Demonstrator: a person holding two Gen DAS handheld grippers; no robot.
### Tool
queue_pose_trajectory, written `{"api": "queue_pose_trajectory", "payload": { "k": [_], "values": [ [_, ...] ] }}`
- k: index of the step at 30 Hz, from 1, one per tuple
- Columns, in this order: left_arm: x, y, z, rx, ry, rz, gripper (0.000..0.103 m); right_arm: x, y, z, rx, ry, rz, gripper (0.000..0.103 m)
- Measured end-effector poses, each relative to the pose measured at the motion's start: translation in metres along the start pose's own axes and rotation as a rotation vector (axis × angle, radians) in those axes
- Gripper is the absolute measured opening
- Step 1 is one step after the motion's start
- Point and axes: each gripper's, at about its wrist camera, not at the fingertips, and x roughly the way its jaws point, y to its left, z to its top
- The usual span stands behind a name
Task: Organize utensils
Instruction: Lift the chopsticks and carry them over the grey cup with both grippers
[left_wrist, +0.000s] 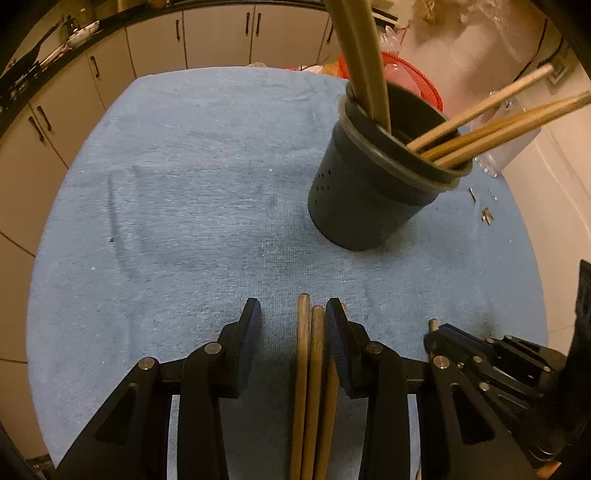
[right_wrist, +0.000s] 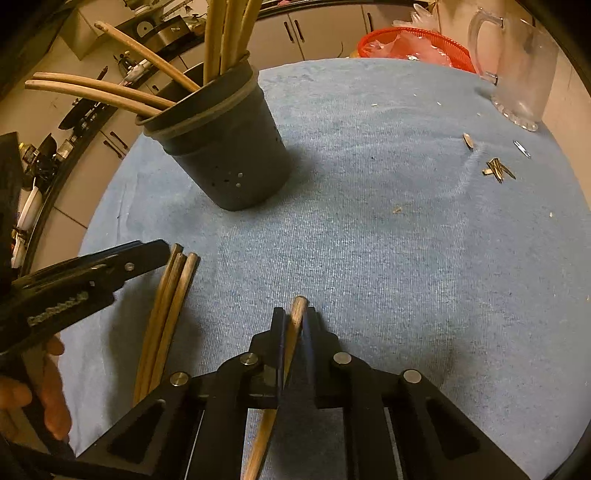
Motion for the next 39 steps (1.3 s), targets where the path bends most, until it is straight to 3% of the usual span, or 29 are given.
{"api": "queue_pose_trajectory", "payload": {
  "k": [2, 10, 15, 20, 23, 31, 39],
  "values": [
    [0.006, 0.001, -0.002, 0.001, 0.014, 0.021, 0.022, 0.000, -0.001, 0.001, 0.002, 0.000, 0.002, 0.010],
    [0.010, 0.007, -0.004, -0.007, 0.014, 0.013, 0.021, -0.002, -0.005, -0.002, -0.002, 0.002, -0.001, 0.010],
    [0.016, -0.001, 0.002, 0.039, 0.022, 0.101, 0.007, 0.001, 0.004, 0.002, -0.014, -0.006, -0.021, 0.010],
    [0.014, -0.001, 0.004, 0.033, 0.014, 0.072, 0.006, 0.004, 0.014, 0.006, -0.021, -0.014, -0.020, 0.008],
    [0.006, 0.006, 0.001, -0.008, -0.001, -0.004, 0.006, -0.002, 0.010, 0.004, 0.000, -0.058, 0.014, 0.007],
    [-0.054, 0.023, -0.003, -0.053, -0.149, -0.082, 0.006, -0.066, 0.024, 0.001, -0.048, -0.212, 0.101, 0.007],
    [-0.137, 0.017, -0.022, -0.037, -0.352, -0.092, 0.006, -0.143, 0.040, -0.008, -0.107, -0.396, 0.132, 0.007]
  ]
}}
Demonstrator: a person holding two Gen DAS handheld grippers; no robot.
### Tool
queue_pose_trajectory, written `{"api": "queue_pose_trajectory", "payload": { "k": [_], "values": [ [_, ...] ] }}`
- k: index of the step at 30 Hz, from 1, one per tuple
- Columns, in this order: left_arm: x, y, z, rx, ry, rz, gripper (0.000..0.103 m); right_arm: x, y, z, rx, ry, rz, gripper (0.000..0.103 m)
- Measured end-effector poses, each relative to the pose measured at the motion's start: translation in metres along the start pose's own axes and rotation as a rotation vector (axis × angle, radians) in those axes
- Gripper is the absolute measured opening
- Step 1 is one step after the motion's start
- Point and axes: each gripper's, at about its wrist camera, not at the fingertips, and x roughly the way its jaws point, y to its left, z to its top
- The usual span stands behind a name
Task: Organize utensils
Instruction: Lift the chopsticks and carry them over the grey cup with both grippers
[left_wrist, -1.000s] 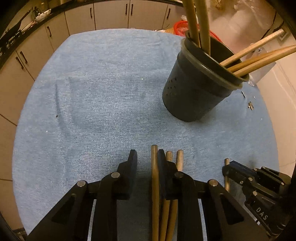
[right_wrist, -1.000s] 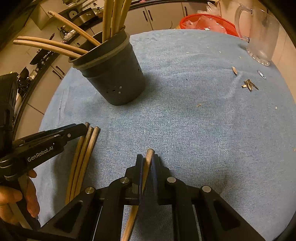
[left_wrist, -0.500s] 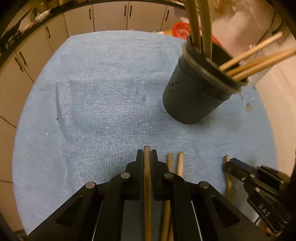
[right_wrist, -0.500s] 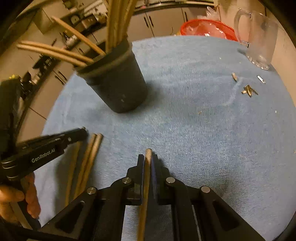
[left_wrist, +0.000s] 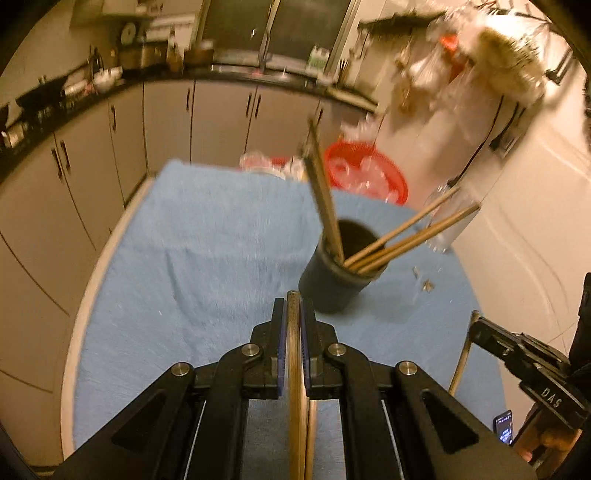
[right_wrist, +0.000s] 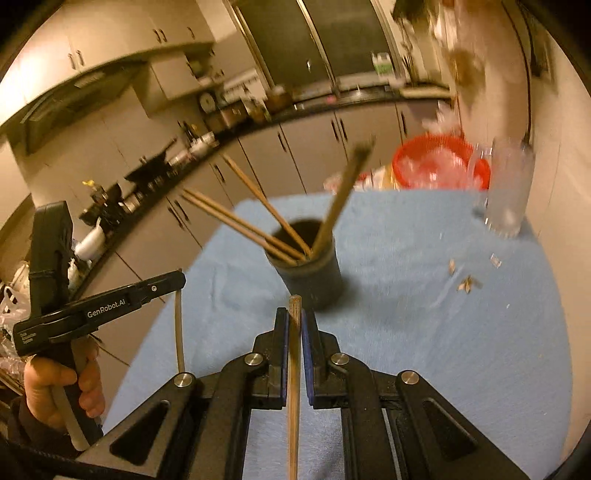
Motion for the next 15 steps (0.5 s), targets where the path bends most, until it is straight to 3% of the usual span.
{"api": "queue_pose_trajectory", "payload": {
  "k": [7, 15],
  "values": [
    [-0.032, -0.010, 0.015, 0.036, -0.131, 0.017, 0.006, -0.040, 0.013, 0.010, -0.040, -0.101, 0.012, 0.007],
    [-0.060, -0.018, 0.002, 0.147, -0.434, 0.155, 0.006, -0.051, 0.022, 0.011, -0.073, -0.133, 0.020, 0.007]
  ]
}}
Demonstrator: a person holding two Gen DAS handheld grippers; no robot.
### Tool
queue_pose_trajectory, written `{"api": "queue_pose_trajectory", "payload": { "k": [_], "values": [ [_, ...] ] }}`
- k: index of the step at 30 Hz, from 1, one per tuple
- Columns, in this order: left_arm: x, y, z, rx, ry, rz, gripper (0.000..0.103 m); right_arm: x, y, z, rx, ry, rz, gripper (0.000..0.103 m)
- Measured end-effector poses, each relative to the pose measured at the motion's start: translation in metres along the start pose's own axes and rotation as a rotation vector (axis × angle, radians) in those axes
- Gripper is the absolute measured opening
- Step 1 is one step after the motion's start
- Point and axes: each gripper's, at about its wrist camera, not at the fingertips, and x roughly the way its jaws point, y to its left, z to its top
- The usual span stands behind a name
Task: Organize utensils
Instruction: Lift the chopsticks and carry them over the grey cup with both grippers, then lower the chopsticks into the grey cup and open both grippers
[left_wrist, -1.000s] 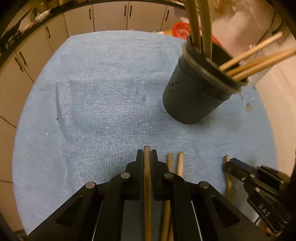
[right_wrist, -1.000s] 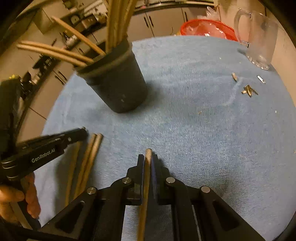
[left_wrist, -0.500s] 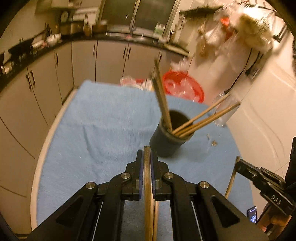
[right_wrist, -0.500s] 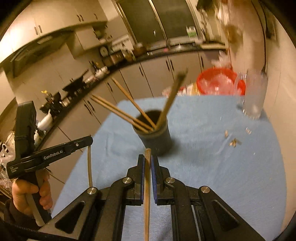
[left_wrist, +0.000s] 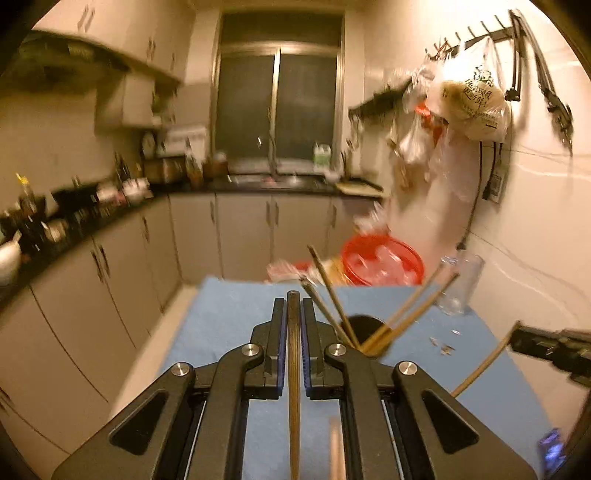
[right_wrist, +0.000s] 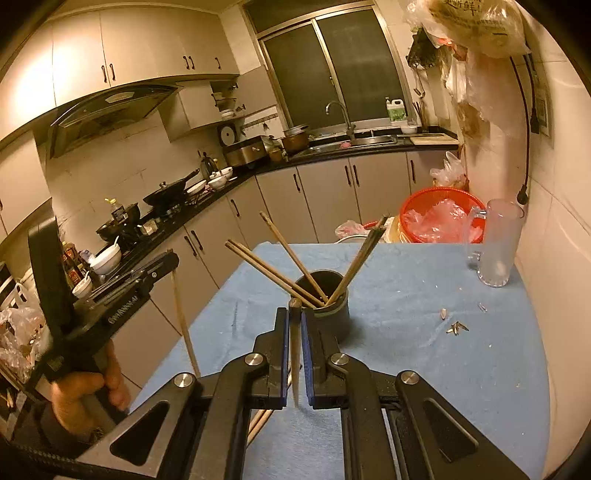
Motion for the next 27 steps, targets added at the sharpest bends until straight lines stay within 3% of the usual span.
{"api": "queue_pose_trajectory", "payload": {
  "k": [10, 16, 27],
  "values": [
    [-0.004, 0.031, -0.031, -0.111, -0.091, 0.022, 0.006, 0.003, 0.004, -0.003, -0.023, 0.007, 0.003, 0.007],
    [-0.016, 0.031, -0.030, -0.094, -0.070, -0.006, 0.006, 0.005, 0.007, -0.002, -0.032, 0.005, 0.002, 0.007],
    [-0.025, 0.040, -0.004, -0.188, -0.093, -0.056, 0.006, 0.003, 0.014, 0.017, -0.053, -0.015, 0.006, 0.006]
  ]
}}
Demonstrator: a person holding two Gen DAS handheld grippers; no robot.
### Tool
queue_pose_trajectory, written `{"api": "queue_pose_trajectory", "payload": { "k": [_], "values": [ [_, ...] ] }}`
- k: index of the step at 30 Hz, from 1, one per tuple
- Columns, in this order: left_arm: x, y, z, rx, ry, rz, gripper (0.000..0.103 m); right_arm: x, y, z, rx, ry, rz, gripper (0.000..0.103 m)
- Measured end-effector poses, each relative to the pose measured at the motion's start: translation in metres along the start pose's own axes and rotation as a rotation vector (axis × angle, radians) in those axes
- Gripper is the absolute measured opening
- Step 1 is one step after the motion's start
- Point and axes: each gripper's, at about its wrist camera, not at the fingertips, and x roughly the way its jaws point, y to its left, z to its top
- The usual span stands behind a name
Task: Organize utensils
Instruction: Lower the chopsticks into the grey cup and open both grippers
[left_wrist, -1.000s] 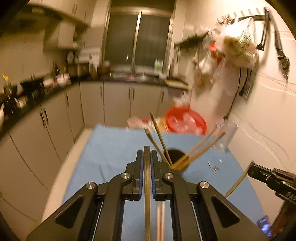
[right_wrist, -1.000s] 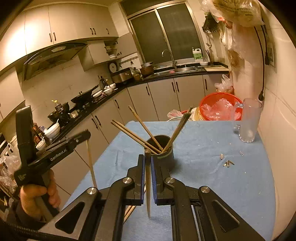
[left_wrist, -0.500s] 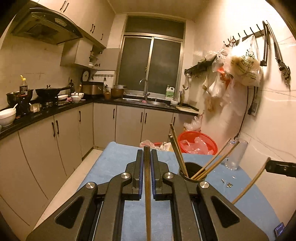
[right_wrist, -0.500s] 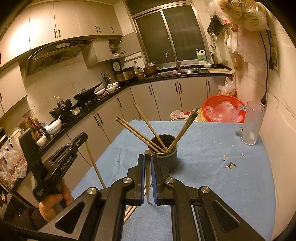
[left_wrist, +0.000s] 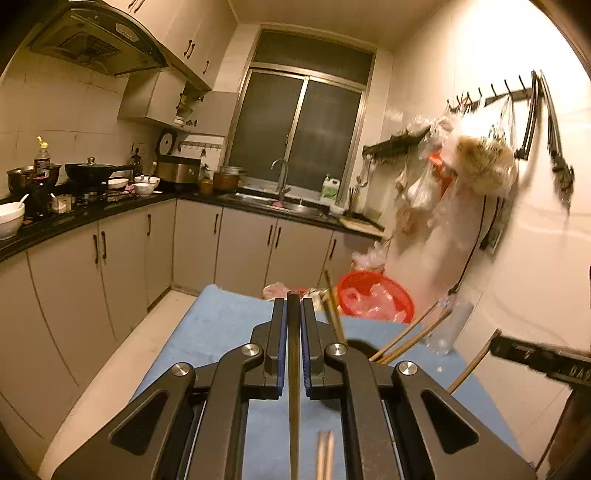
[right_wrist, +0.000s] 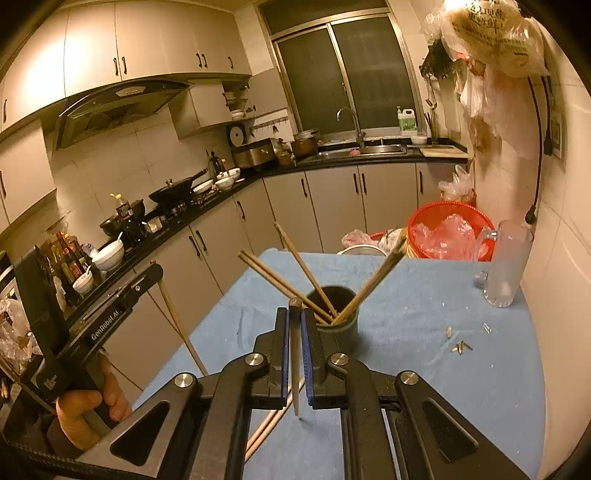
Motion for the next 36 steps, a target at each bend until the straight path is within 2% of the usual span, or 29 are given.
{"api": "queue_pose_trajectory", "payload": {
  "k": [7, 12, 16, 22, 29, 36],
  "values": [
    [0.007, -0.022, 0.035, -0.018, -0.058, -0.042, 0.006, -0.006, 0.003, 0.028, -0.020, -0.050, -0.013, 0.006],
    [0.021, -0.039, 0.059, -0.021, -0.105, -0.062, 0.006, -0.018, 0.004, 0.057, -0.033, -0.129, -0.025, 0.006],
    [0.038, -0.053, 0.074, -0.020, -0.136, -0.066, 0.006, -0.021, 0.005, 0.078, -0.042, -0.185, -0.042, 0.006],
    [0.072, -0.066, 0.091, -0.035, -0.158, -0.065, 0.006, -0.008, 0.003, 0.099, -0.049, -0.226, -0.057, 0.006],
    [0.111, -0.072, 0.091, -0.051, -0.152, -0.064, 0.006, 0.018, -0.005, 0.109, -0.055, -0.238, -0.066, 0.006],
    [0.140, -0.069, 0.057, -0.024, -0.074, -0.049, 0.006, 0.045, -0.020, 0.089, -0.050, -0.189, -0.091, 0.006]
  ]
}}
